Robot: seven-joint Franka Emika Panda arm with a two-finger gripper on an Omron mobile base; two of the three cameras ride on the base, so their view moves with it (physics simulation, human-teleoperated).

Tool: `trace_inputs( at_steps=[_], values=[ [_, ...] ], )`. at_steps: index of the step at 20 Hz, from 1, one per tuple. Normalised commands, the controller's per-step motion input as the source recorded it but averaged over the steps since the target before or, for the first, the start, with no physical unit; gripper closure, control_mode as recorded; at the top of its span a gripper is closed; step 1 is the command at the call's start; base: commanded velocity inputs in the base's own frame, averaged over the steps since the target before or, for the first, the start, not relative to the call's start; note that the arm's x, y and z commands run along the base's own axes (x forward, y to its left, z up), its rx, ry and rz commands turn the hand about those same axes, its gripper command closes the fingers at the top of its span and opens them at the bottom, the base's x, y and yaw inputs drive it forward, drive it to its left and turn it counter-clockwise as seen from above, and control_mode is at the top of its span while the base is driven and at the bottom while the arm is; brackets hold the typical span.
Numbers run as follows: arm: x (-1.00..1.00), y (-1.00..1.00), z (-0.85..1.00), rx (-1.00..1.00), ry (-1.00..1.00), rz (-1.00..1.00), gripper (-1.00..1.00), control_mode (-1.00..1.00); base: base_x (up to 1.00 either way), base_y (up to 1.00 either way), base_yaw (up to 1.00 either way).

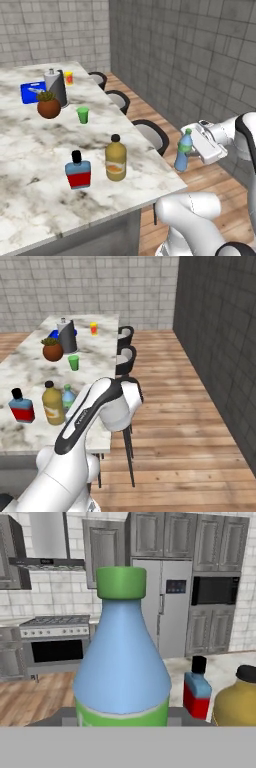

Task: Place the drinks on the dining counter in a tight cluster.

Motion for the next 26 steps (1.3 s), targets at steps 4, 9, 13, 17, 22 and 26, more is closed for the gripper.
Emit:
trace_inputs(
  at_steps=[4, 9, 13, 17, 22, 26],
  values=[
    [0.55, 0.01, 0.0, 0.0, 0.1, 0.03, 1.0, -1.0, 0.09, 0.0, 0.01],
    [0.98, 0.0, 0.08, 0.0, 0.27, 0.1, 1.0, -1.0, 0.0, 0.0, 0.0],
    [0.91, 0.0, 0.03, -0.09, 0.22, 0.08, 1.0, -1.0, 0.0, 0.0, 0.0],
    [0.58, 0.12, -0.05, -0.19, 0.05, 0.01, 1.0, -1.0, 0.0, 0.0, 0.0],
    [0.09, 0.19, -0.07, -0.09, -0.01, 0.0, 1.0, -1.0, 0.0, 0.0, 0.0],
    [0.0, 0.34, -0.38, -0.01, -0.22, 0.0, 1.0, -1.0, 0.0, 0.0, 0.0]
  ],
)
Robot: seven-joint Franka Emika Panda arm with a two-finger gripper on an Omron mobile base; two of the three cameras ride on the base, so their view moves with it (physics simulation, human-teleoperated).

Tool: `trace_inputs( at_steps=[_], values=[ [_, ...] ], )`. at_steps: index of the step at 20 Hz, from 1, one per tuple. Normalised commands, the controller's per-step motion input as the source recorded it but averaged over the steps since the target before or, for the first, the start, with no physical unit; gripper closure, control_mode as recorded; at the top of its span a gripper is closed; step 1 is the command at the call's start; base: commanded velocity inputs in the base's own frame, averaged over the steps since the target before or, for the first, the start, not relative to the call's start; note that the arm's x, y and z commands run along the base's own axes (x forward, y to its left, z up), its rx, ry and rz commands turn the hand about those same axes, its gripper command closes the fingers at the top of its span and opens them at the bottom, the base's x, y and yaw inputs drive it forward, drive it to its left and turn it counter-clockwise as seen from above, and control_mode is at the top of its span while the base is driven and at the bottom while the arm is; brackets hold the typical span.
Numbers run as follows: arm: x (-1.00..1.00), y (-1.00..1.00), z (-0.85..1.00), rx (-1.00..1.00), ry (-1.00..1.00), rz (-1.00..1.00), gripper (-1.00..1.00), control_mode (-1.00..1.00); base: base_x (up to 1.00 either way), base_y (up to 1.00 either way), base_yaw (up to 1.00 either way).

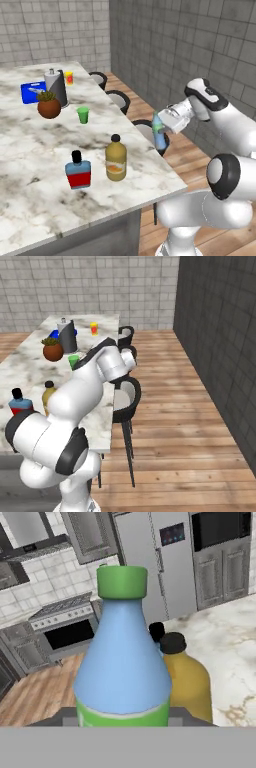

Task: Place the drinks on the dining counter in a tight cluster.

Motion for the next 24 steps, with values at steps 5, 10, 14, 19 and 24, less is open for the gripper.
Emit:
trace_inputs(
  at_steps=[5, 10, 14, 19, 24],
  values=[
    [0.0, 0.15, -0.55, 0.08, -0.19, 0.0, 1.0, -1.0, 0.0, 0.0, 0.0],
    [0.07, 0.0, -0.42, 0.18, -0.03, 0.0, 1.0, -1.0, 0.0, 0.0, 0.0],
    [0.35, 0.04, -0.16, 0.17, 0.0, 0.0, 1.0, -1.0, 0.0, 0.0, 0.0],
    [0.24, 0.06, 0.01, 0.04, 0.13, 0.0, 1.0, -1.0, 0.0, 0.0, 0.0],
    [0.0, 0.01, -0.2, 0.0, 0.0, 0.0, 1.0, -1.0, 0.0, 0.0, 0.0]
  ],
)
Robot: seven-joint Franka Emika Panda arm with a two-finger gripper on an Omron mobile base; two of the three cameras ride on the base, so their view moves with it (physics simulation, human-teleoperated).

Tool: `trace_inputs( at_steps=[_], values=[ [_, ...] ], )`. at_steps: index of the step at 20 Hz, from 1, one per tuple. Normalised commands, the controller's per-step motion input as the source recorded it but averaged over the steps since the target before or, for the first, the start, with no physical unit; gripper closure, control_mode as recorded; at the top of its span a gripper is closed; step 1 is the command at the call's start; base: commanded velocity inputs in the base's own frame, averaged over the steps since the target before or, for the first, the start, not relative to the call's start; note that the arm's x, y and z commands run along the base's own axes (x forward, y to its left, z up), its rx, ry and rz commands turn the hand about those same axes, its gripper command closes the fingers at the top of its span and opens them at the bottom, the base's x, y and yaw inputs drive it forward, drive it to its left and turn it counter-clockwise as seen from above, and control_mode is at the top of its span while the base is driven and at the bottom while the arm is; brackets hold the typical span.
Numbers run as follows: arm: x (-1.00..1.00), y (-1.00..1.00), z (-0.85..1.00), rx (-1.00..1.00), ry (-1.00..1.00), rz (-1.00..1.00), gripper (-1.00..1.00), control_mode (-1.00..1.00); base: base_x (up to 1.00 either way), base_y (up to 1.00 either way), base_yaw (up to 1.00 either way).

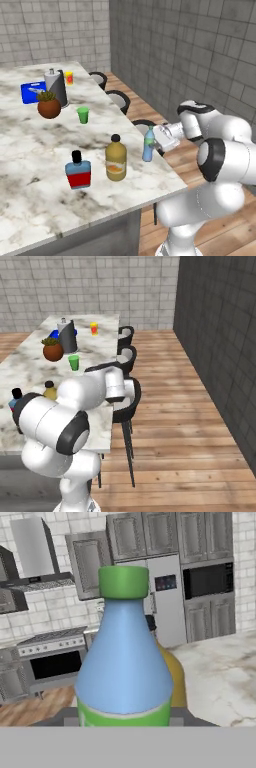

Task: Place the drinks on the dining counter in a tight cluster.

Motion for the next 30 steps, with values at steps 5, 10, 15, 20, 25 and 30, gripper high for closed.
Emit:
trace_inputs(
  at_steps=[5, 10, 15, 20, 25, 30],
  values=[
    [-0.01, 0.07, -0.05, -0.05, -0.07, 0.0, 1.0, -1.0, 0.0, 0.0, 0.0],
    [-0.07, 0.23, 0.0, -0.07, -0.11, 0.0, 1.0, -1.0, 0.0, 0.0, 0.0],
    [-0.24, 0.25, 0.0, -0.04, 0.0, 0.0, 1.0, -1.0, 0.0, 0.0, 0.0],
    [-0.06, 0.09, 0.0, 0.0, 0.07, 0.0, 1.0, -1.0, 0.0, 0.0, 0.0],
    [0.0, 0.0, -0.18, 0.0, 0.02, 0.0, 1.0, -1.0, 0.0, 0.0, 0.0],
    [0.0, 0.0, -0.55, 0.0, 0.01, 0.0, 1.0, -1.0, 0.0, 0.0, 0.0]
  ],
)
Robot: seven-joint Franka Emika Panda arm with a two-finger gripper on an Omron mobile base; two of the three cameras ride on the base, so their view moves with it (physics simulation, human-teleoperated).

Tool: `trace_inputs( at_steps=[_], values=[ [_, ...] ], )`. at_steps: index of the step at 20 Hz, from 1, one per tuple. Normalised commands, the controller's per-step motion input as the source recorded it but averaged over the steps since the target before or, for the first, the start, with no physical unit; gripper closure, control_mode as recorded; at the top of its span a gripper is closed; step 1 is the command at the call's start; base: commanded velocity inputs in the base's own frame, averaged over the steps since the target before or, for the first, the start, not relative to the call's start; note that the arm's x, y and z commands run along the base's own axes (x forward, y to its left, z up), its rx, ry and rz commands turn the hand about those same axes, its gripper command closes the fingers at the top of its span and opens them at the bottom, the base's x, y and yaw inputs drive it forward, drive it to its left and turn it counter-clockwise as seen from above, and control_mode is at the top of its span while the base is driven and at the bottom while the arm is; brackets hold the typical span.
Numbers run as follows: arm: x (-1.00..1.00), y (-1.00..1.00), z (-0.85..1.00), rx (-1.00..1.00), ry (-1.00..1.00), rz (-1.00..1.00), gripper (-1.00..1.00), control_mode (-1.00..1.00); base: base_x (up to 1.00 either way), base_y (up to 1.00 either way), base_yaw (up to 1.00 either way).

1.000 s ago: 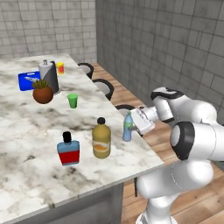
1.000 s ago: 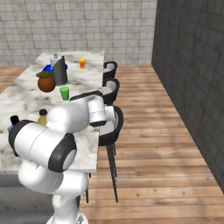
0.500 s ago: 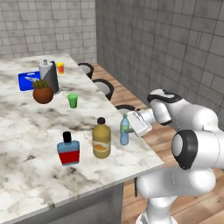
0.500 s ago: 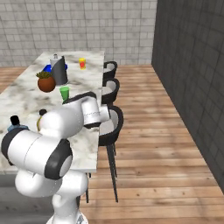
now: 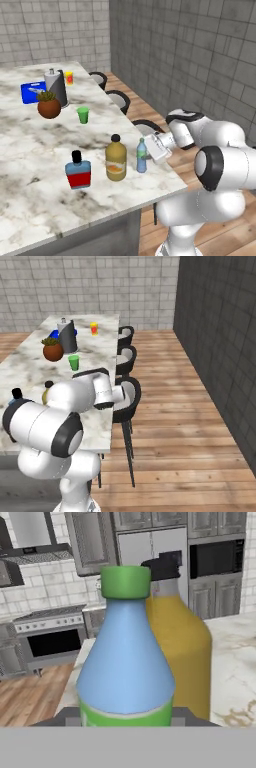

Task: Place the drinks on the dining counter in a tight cluster.

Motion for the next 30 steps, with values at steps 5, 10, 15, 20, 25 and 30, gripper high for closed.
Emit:
trace_inputs(
  at_steps=[5, 10, 15, 20, 25, 30],
  values=[
    [0.0, 0.0, -0.44, 0.0, 0.0, 0.0, 1.0, -1.0, 0.0, 0.0, 0.0],
    [0.01, 0.0, -0.06, 0.0, 0.0, 0.0, 1.0, -1.0, 0.0, 0.0, 0.0],
    [0.23, 0.01, 0.0, 0.0, 0.0, 0.0, 1.0, -1.0, 0.0, 0.0, 0.0],
    [0.45, 0.08, 0.0, 0.0, 0.0, 0.0, 1.0, -1.0, 0.0, 0.0, 0.0],
    [0.46, 0.1, 0.0, 0.0, 0.0, 0.0, 1.0, -1.0, 0.0, 0.0, 0.0],
    [0.3, 0.08, -0.02, 0.0, 0.0, 0.0, 1.0, -1.0, 0.0, 0.0, 0.0]
  ],
)
